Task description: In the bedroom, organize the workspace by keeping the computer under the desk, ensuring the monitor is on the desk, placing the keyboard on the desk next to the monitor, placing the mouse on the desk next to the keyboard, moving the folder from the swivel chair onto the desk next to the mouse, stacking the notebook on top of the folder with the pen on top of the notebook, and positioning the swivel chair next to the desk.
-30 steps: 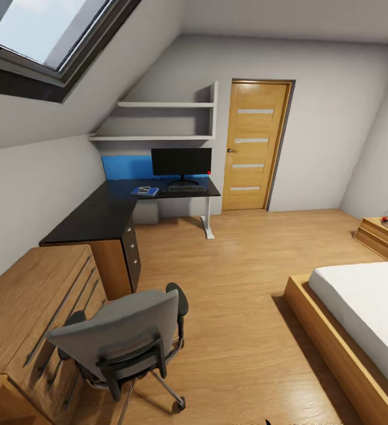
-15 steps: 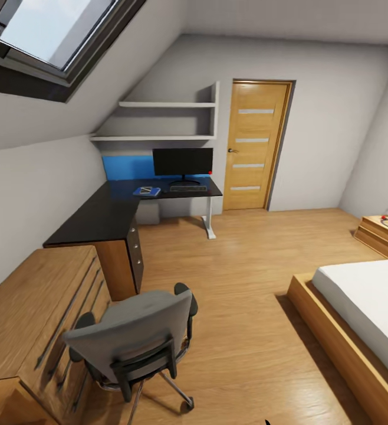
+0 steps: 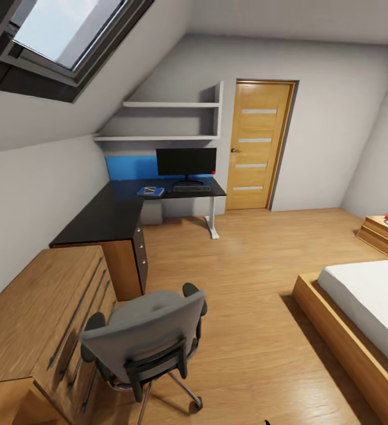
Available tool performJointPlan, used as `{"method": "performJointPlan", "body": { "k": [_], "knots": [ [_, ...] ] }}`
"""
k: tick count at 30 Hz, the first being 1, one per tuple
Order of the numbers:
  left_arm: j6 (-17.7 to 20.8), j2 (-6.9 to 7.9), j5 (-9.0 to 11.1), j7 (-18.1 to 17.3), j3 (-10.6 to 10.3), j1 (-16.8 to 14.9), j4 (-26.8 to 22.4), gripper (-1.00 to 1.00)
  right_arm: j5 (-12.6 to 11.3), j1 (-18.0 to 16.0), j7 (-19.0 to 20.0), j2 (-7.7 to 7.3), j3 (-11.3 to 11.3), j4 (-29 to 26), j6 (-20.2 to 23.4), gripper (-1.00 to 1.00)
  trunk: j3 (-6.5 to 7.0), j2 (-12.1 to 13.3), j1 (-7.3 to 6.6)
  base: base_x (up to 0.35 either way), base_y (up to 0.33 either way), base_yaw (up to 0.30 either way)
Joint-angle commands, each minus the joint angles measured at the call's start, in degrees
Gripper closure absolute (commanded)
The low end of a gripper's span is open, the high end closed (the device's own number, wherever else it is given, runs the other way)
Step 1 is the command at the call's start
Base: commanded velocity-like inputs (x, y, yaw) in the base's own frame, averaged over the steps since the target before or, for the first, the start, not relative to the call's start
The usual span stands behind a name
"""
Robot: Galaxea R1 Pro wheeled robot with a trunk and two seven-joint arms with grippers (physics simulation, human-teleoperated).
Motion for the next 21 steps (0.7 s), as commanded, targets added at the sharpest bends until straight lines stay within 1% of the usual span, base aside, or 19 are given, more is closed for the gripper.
{"method": "performJointPlan", "body": {
  "k": [1,6,15,21],
  "knots": [
    [-0.02,-0.04,-0.14,0.03,0.23,0.02,-0.11,-1.0,-0.55,-0.05,-0.07,0.03,0.52,0.09,-0.22,-1.0,-0.08,-0.08,0.02,0.0,0.234,0.0],
    [-0.02,-0.02,-0.13,0.03,0.23,0.02,-0.11,-1.0,-0.55,-0.05,-0.07,0.03,0.52,0.1,-0.24,-1.0,-0.08,-0.08,0.02,0.0,0.178,0.0],
    [-0.02,-0.04,-0.09,0.03,0.23,0.02,-0.06,-1.0,-0.55,-0.05,-0.07,0.03,0.51,0.12,-0.2,-1.0,-0.08,-0.08,0.02,0.0,0.091,0.0],
    [-0.02,-0.04,-0.09,0.03,0.23,0.02,-0.03,-1.0,-0.55,-0.05,-0.07,0.03,0.51,0.13,-0.19,-1.0,-0.08,-0.08,0.02,0.0,0.034,0.0]
  ]
}}
